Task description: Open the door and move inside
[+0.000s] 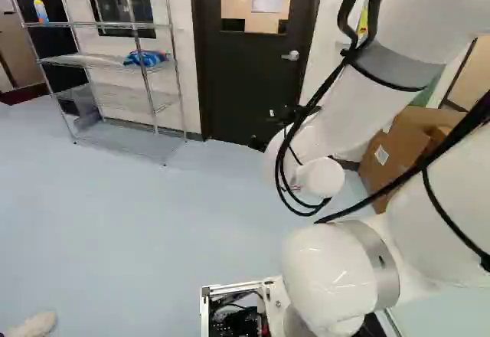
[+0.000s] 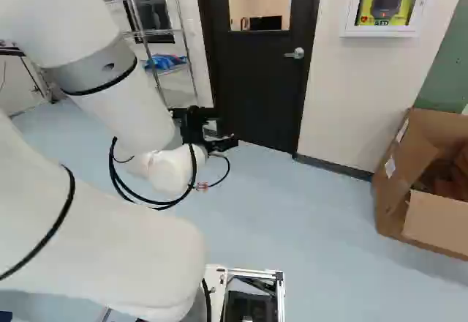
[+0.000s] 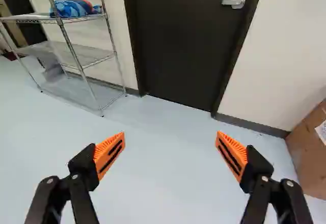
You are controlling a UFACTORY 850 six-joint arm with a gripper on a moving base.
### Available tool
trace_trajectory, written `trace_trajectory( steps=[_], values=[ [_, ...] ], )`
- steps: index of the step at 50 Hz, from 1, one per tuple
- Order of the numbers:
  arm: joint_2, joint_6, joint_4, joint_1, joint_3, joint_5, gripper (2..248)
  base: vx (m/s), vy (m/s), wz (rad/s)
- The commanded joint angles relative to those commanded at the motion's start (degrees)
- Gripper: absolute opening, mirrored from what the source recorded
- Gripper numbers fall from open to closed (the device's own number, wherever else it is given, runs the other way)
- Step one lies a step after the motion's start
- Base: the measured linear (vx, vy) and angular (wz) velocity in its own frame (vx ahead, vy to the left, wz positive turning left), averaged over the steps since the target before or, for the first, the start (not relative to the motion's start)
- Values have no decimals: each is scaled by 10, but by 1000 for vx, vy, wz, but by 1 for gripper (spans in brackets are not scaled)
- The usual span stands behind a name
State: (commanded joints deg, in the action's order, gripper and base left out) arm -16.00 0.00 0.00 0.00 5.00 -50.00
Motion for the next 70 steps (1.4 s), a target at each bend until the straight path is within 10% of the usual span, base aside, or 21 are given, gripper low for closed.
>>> trace_trajectory(
  steps=[70],
  values=[
    [0,0,0,0,0,0,247,25,6,-4]
  ],
)
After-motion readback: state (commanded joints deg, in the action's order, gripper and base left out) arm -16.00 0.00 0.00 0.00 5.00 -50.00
